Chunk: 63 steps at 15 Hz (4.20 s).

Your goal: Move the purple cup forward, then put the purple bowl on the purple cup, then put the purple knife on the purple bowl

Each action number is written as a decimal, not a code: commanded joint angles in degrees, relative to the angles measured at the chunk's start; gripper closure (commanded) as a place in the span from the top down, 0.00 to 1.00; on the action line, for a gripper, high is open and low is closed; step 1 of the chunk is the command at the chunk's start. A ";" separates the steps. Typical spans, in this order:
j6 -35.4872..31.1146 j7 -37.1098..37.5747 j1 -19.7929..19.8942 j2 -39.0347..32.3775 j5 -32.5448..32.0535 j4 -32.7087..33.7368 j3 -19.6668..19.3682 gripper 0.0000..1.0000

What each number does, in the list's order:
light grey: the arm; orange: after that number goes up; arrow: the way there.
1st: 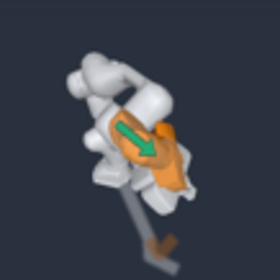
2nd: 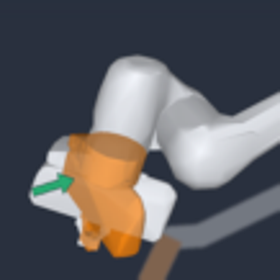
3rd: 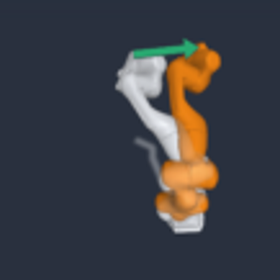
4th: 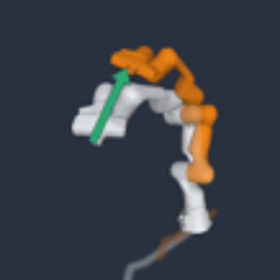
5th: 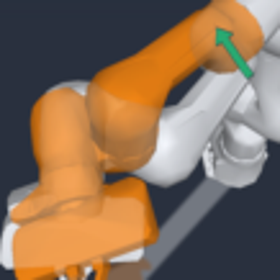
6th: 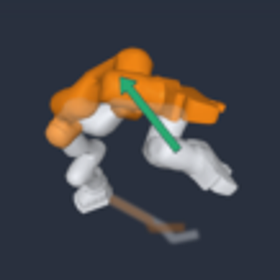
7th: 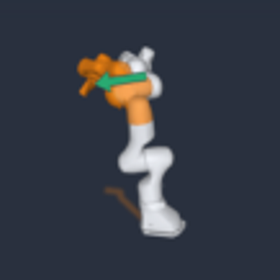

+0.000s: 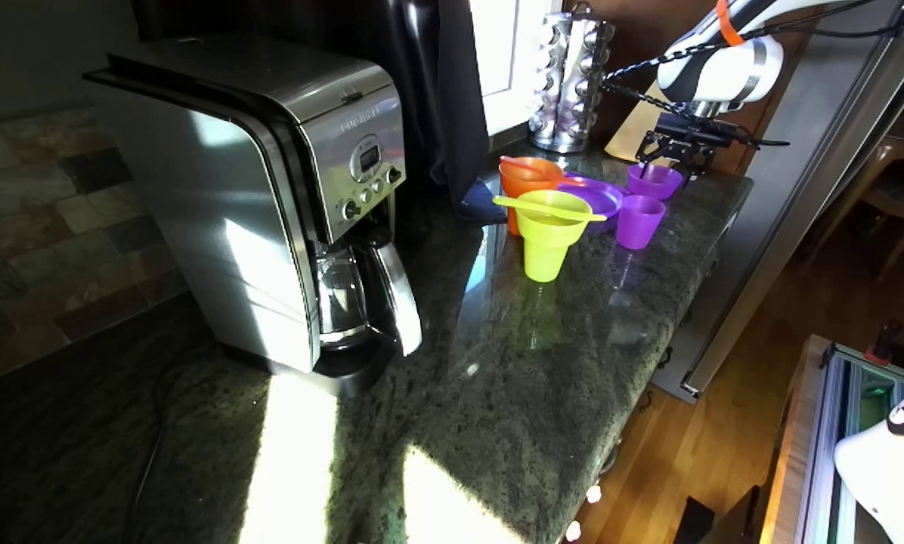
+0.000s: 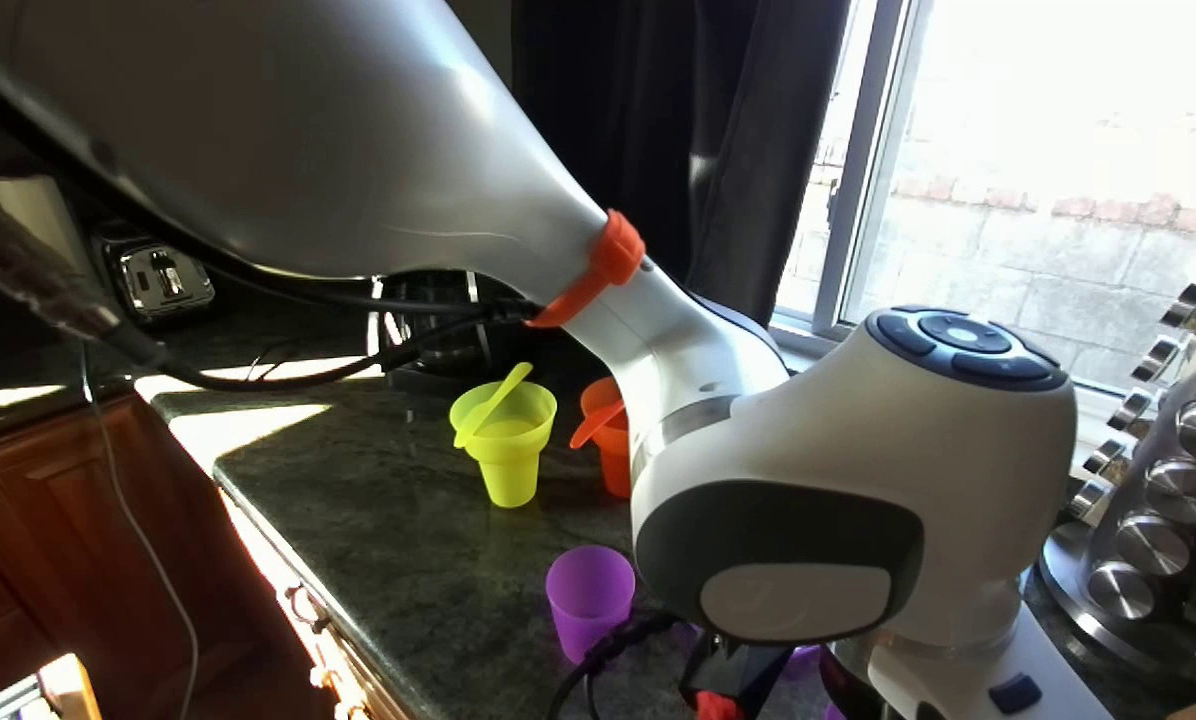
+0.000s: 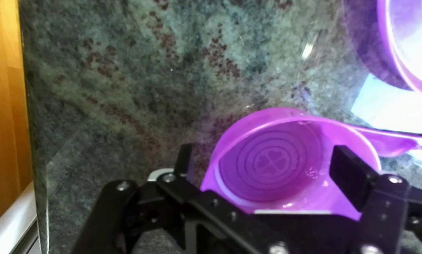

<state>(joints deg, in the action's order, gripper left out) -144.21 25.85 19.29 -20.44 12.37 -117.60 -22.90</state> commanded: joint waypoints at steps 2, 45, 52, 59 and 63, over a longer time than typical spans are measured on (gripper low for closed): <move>1.86 1.24 0.58 -2.84 -0.34 2.83 -0.31 0.71; 6.08 -54.11 0.70 24.73 4.71 -17.07 5.39 0.01; 9.12 -60.24 -0.76 26.51 5.64 -17.83 4.51 0.01; 14.08 -65.30 -0.87 27.63 4.67 -17.80 3.20 0.01; 15.41 -67.35 -0.97 27.98 4.48 -17.80 3.05 0.01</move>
<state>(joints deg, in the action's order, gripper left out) -130.42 -39.19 19.16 5.54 16.49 -133.96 -18.81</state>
